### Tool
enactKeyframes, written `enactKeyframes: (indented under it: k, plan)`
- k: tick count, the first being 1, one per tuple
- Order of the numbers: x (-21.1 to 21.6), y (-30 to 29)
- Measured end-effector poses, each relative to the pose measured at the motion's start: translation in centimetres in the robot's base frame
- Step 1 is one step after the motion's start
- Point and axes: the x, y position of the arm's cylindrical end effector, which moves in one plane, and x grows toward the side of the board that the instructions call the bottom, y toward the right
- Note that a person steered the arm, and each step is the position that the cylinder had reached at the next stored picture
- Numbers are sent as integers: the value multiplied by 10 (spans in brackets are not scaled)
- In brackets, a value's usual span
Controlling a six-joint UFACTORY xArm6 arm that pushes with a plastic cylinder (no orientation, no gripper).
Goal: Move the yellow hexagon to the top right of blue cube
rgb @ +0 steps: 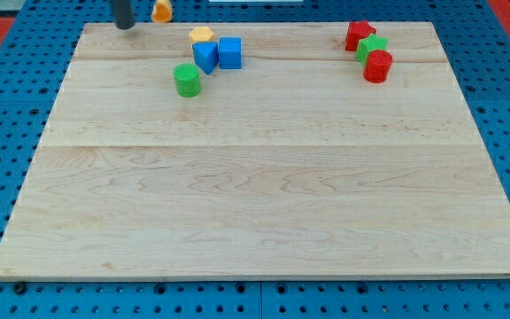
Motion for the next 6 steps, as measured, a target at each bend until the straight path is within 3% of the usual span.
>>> enactKeyframes:
  k: [2, 3, 6]
  plan:
    - [53, 60]
    - [53, 94]
    - [52, 98]
